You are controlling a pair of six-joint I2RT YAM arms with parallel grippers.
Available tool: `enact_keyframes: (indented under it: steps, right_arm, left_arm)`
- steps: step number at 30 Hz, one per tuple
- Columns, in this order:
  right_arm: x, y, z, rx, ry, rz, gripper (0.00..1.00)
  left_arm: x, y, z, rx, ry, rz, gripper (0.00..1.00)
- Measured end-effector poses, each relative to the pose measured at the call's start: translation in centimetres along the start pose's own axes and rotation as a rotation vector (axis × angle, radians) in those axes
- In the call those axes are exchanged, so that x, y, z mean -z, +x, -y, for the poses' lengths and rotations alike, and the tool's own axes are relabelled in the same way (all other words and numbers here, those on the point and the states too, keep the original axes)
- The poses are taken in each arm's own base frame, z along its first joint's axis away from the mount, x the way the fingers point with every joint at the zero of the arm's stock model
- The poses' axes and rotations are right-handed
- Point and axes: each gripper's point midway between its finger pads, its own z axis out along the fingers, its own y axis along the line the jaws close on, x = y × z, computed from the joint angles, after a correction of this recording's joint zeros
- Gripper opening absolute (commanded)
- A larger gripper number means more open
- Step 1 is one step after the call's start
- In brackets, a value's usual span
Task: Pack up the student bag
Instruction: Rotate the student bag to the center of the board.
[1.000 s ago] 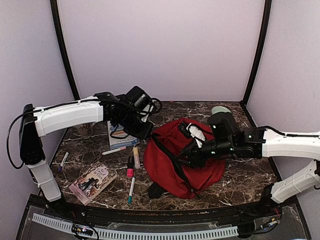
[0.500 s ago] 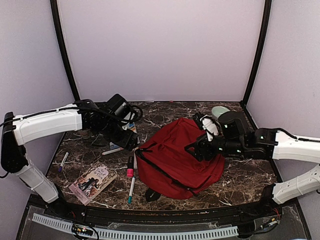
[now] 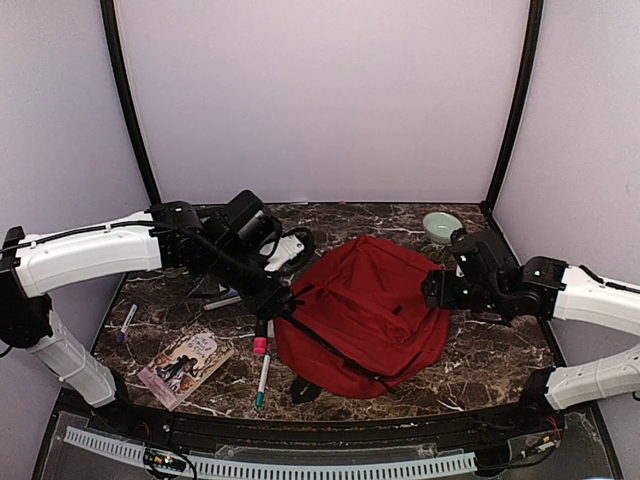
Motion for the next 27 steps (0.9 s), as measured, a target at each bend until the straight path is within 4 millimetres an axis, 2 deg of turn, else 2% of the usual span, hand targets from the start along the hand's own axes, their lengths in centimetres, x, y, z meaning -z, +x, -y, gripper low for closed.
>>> enact_keyframes:
  steps: [3, 8, 11, 15, 17, 20, 23, 27]
  right_arm:
    - [-0.2, 1.5, 2.5, -0.078, 0.081, -0.044, 0.86]
    - [-0.8, 3.5, 5.6, -0.170, 0.166, -0.120, 0.86]
    - [-1.3, 5.3, 6.6, -0.198, 0.178, -0.180, 0.86]
    - [-2.4, 7.3, 6.8, -0.218, 0.164, -0.267, 0.86]
    - [-3.2, 8.2, 6.8, -0.227, 0.160, -0.314, 0.85]
    - [-4.5, 9.7, 6.6, -0.230, 0.148, -0.379, 0.83]
    - [-5.7, 10.1, 6.2, -0.232, 0.126, -0.408, 0.78]
    - [-8.0, 10.3, 5.9, -0.230, 0.099, -0.433, 0.71]
  left_arm:
    - [-1.1, 0.4, 1.6, -0.067, 0.045, -0.028, 0.67]
    - [-1.8, 1.1, 3.3, -0.166, 0.093, -0.033, 0.66]
    - [-2.1, 1.3, 4.1, -0.234, 0.118, -0.026, 0.64]
    - [-2.4, 1.2, 4.9, -0.308, 0.143, -0.016, 0.58]
    - [-3.0, 1.4, 5.2, -0.337, 0.153, -0.028, 0.48]
    - [-4.1, 2.0, 5.5, -0.369, 0.170, -0.057, 0.27]
    - [-4.8, 2.3, 5.7, -0.383, 0.180, -0.073, 0.10]
    - [-5.3, 2.5, 5.8, -0.393, 0.184, -0.086, 0.02]
